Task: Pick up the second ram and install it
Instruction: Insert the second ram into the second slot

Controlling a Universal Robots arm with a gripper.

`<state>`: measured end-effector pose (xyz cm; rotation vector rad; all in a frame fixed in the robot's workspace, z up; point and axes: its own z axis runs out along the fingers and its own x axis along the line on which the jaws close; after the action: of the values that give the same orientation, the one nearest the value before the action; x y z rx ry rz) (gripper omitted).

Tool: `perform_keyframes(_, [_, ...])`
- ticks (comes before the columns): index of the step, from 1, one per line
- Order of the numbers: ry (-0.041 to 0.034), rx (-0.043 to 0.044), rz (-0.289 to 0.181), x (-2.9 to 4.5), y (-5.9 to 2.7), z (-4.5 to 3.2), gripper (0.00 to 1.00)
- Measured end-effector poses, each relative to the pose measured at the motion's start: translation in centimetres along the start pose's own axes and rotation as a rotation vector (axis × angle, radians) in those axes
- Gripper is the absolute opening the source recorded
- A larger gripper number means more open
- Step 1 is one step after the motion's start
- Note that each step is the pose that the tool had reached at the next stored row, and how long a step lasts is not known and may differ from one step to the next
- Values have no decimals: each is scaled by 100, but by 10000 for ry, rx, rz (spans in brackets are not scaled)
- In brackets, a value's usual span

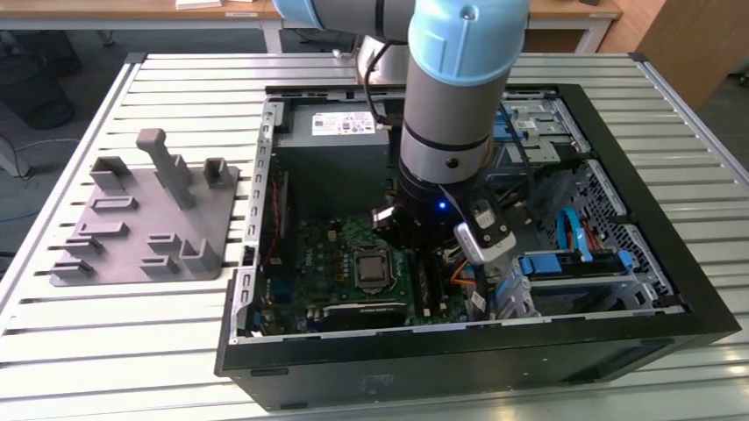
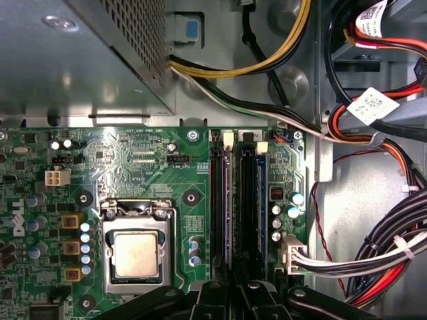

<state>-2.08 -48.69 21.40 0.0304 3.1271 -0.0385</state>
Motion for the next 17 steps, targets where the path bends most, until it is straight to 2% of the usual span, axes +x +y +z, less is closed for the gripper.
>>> perform_keyframes(4, [3,19,1,-5,1,15,14])
perform_keyframes(10, [4,100,-1,-5,1,45,14])
perform_keyframes(17, [2,74,-2,-5,6,48,14])
